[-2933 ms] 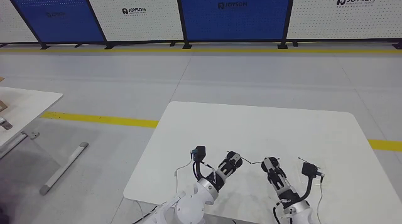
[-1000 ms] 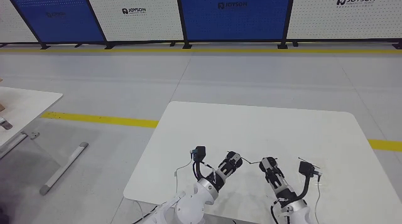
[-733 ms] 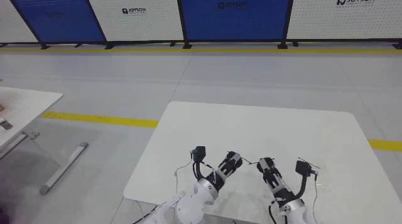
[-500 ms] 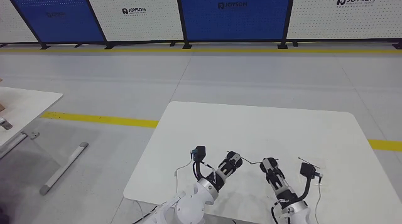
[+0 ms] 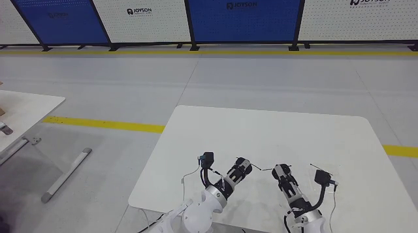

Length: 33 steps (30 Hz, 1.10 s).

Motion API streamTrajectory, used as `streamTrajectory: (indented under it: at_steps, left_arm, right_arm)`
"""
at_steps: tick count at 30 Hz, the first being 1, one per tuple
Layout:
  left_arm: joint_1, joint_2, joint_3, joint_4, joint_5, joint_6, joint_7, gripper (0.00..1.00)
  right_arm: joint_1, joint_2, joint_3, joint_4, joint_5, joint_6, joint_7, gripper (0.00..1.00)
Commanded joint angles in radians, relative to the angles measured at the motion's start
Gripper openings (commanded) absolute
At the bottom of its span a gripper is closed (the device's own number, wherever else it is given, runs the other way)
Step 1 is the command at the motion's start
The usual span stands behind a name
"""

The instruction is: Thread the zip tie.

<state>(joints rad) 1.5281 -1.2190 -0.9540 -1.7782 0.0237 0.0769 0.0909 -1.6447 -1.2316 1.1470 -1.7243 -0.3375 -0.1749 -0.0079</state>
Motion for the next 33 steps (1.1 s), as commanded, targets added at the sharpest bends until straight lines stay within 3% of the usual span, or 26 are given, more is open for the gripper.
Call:
streamTrajectory:
  at_steps: [1,18,24,33]
  left_arm:
    - [0.0,0.0,0.0,0.0,0.0,0.0,0.0,0.0]
    - [0.0,0.0,0.0,0.0,0.0,0.0,0.0,0.0]
    - [0.0,0.0,0.0,0.0,0.0,0.0,0.0,0.0]
    - [0.0,0.0,0.0,0.0,0.0,0.0,0.0,0.0]
  right_arm:
    - [0.003,-0.001,-0.002,0.0,-0.003,0.008,0.002,0.0]
    - [0.01,-0.01,-0.015,-0.005,-0.027,0.046,0.02,0.0]
    - [-0.011,-0.01,0.007,-0.007,-0.015,0.009,-0.009,0.0]
    - [-0.021,-0.01,0.015,-0.013,-0.003,0.008,0.002,0.0]
